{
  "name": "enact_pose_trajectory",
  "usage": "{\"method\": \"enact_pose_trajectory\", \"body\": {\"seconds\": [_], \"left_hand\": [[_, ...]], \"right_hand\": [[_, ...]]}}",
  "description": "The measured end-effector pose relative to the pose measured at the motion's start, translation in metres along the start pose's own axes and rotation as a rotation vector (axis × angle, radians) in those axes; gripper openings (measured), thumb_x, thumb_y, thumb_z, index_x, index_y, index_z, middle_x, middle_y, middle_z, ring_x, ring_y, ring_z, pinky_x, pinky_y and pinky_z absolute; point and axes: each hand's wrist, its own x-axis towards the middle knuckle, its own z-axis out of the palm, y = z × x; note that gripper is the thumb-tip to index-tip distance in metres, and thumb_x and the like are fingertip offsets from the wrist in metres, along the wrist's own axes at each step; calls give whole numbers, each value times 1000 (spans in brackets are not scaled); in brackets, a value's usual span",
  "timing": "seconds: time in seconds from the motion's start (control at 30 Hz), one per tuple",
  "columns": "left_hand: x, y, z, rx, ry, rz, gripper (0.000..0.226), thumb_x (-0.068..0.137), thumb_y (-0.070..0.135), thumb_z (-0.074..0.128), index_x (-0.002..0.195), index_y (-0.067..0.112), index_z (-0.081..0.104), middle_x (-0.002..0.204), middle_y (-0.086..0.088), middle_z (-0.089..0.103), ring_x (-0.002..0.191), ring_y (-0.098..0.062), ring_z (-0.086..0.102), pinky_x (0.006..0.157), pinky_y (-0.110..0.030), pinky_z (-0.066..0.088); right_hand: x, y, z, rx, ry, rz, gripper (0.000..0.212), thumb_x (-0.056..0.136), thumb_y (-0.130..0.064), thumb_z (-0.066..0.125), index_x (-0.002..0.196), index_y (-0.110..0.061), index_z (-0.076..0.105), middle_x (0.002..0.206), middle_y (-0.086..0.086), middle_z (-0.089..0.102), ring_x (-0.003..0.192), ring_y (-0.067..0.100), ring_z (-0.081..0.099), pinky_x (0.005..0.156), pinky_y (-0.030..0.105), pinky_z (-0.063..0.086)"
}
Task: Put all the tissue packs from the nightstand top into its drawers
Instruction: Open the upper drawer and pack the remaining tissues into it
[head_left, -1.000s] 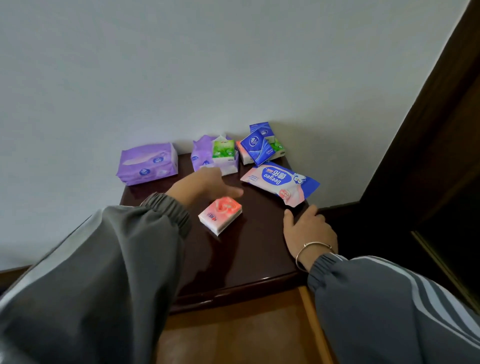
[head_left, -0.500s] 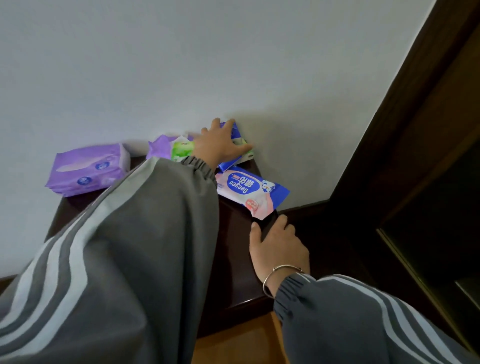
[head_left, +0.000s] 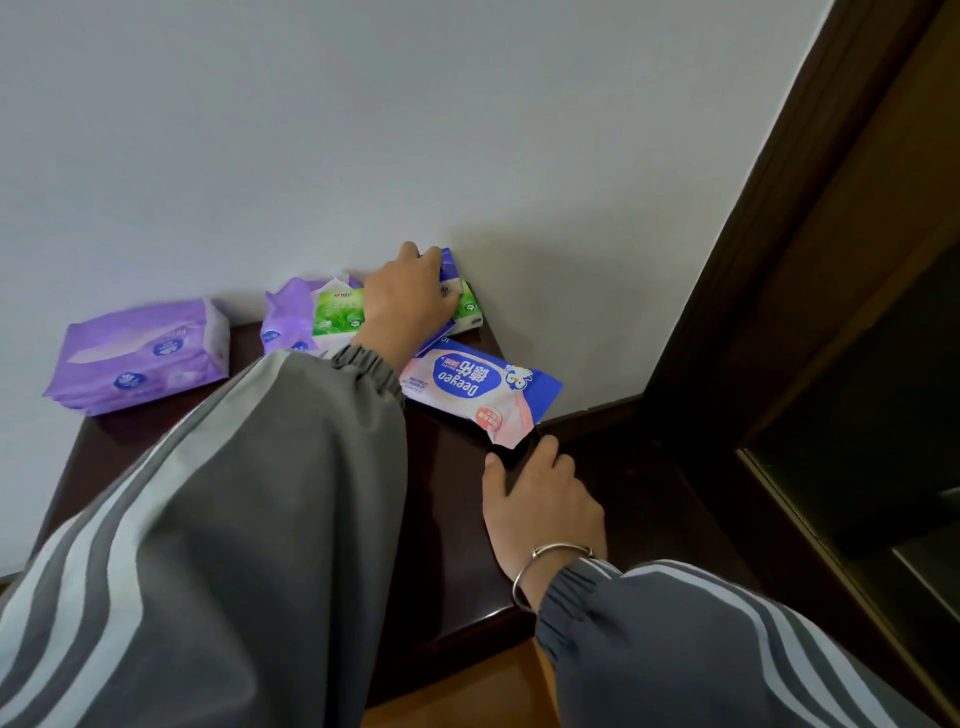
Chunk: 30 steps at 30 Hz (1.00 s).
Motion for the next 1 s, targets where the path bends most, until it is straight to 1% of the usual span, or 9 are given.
{"method": "enact_pose_trajectory", "body": {"seconds": [0.1, 0.2, 0.3, 0.4, 0.57, 0.7, 0.77, 0.87, 1.0], "left_hand": [[1, -5, -1, 17, -34, 47, 42, 87, 45, 51, 116, 13, 51, 116, -12, 51, 94, -35, 60, 67, -35, 40], [3, -7, -1, -12, -78, 87, 59, 82, 61, 54, 119, 15, 47, 125, -10, 49, 98, -35, 59, 69, -37, 41], [4, -7, -1, -47, -118, 73, 71, 75, 72, 56, 113, 13, 44, 116, -10, 58, 95, -33, 61, 67, -37, 41], [3, -5, 0, -112, -129, -1, 71, 75, 68, 60, 113, 12, 40, 108, -12, 61, 93, -32, 62, 68, -38, 45], [-15, 0, -8, -173, -14, -12, 61, 81, 47, 61, 126, 14, 38, 120, -11, 54, 96, -35, 62, 74, -43, 55], [-30, -7, -40, -271, 158, -28, 67, 78, 50, 61, 133, 21, 37, 125, -8, 49, 90, -36, 62, 66, -36, 48], [-44, -21, -60, -286, 233, -41, 69, 75, 52, 60, 134, 24, 38, 125, -6, 49, 88, -36, 62, 66, -34, 43], [-87, -59, -86, -294, 241, -115, 69, 73, 53, 61, 133, 29, 37, 124, -5, 51, 91, -34, 61, 67, -34, 40], [-169, -110, -98, -286, 221, -277, 68, 73, 53, 66, 131, 33, 37, 119, -7, 53, 92, -34, 61, 69, -36, 42]], "right_hand": [[-1, 0, 0, -5, 11, 1, 57, 89, -60, 32, 122, -14, 38, 103, 3, 56, 82, 20, 62, 55, 27, 39], [-1, 1, 0, 8, 13, 4, 58, 89, -60, 32, 125, -14, 35, 106, 3, 55, 85, 20, 62, 58, 28, 41], [0, 2, 1, 21, 3, 5, 61, 89, -60, 33, 129, -14, 34, 109, 3, 55, 87, 19, 62, 59, 27, 41], [0, 2, 1, 28, -2, 9, 60, 88, -60, 33, 127, -15, 35, 109, 3, 55, 88, 19, 62, 61, 27, 43], [0, 0, 1, 20, -6, 25, 62, 88, -61, 34, 128, -14, 37, 108, 4, 56, 87, 19, 62, 63, 29, 47], [-1, -1, -3, 12, -32, 43, 57, 88, -60, 35, 122, -13, 40, 107, 6, 57, 87, 22, 62, 63, 30, 45], [-1, -2, -6, -4, -45, 48, 56, 89, -59, 35, 119, -12, 41, 108, 7, 57, 89, 24, 62, 66, 32, 44], [-2, -5, -11, -22, -58, 53, 58, 89, -58, 35, 120, -9, 43, 111, 10, 57, 93, 28, 62, 68, 34, 43], [-3, -6, -16, 1, -78, 61, 57, 90, -56, 36, 118, -7, 44, 114, 14, 57, 97, 32, 61, 70, 35, 42]]}}
